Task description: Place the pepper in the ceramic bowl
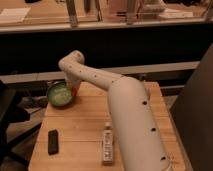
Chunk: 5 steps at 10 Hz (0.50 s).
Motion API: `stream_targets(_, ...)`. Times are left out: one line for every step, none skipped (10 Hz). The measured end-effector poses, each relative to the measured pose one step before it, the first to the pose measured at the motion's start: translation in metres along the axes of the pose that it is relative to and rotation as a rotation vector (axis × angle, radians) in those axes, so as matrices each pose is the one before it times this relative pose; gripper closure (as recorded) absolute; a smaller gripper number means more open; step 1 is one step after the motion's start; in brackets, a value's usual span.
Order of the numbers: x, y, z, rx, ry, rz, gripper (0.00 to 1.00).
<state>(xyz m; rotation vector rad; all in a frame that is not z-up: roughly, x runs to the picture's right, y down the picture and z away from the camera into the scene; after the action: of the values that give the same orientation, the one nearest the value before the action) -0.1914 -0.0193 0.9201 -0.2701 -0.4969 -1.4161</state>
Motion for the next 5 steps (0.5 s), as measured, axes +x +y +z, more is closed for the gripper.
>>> stream_targets(0.00185, -0.01204, 0.00082, 0.01422, -0.00290, -0.02983, 0.96)
stream_targets(0.00223, -0.01083, 0.00139, 0.01054, -0.00379, -0.02859, 0.96)
stream_targets(0.00075, -0.01337, 0.00365, 0.01192, -0.00919, -0.03195, 0.96)
stream_targets(0.00053, -0.01089, 0.00402, 0.01127, -0.00922, -0.02469, 0.96)
stream_targets(0.00070, -0.01587, 0.00730, 0.01882, -0.02010, -0.03804, 0.96)
